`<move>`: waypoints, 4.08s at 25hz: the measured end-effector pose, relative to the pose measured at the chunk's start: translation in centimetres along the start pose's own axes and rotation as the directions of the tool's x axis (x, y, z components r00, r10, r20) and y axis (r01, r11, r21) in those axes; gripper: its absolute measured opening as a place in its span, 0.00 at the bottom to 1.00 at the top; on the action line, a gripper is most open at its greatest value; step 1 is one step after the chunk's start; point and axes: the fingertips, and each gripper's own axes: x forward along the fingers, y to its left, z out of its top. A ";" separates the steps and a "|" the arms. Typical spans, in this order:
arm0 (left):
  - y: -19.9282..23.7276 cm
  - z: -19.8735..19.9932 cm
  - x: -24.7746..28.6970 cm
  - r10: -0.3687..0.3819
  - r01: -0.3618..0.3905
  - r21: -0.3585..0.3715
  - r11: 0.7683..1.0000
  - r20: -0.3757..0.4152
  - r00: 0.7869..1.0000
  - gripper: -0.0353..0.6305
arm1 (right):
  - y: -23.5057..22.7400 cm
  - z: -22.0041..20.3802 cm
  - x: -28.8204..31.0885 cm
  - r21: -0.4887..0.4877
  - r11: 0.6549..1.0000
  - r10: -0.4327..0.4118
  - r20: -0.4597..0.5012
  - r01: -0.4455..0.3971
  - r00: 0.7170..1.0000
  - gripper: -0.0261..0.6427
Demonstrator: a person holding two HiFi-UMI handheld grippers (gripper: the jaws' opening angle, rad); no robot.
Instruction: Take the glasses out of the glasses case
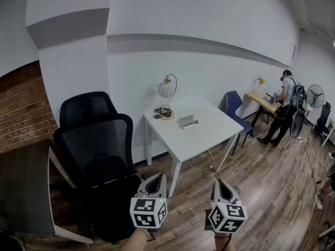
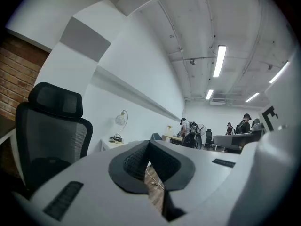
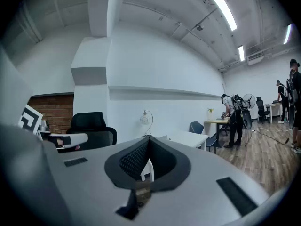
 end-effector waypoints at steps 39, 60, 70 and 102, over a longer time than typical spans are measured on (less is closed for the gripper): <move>-10.6 -4.3 7.5 0.043 -0.040 0.084 0.996 -0.036 0.998 0.07 | -15.1 -2.4 1.1 0.155 0.988 -0.003 -0.020 0.006 1.000 0.09; -6.6 -1.8 23.0 0.062 -0.063 0.057 0.996 0.013 0.998 0.07 | -19.6 1.5 16.9 0.106 0.994 0.022 -0.017 -0.020 1.000 0.09; -2.6 -1.1 30.0 0.100 -0.101 0.017 0.995 0.029 0.995 0.07 | -19.7 3.5 25.4 0.045 0.998 0.052 -0.033 -0.050 0.998 0.09; 4.9 -1.6 42.4 0.205 -0.202 0.078 0.976 -0.039 0.978 0.07 | -21.5 2.9 44.5 0.078 0.992 0.110 -0.080 -0.104 0.991 0.09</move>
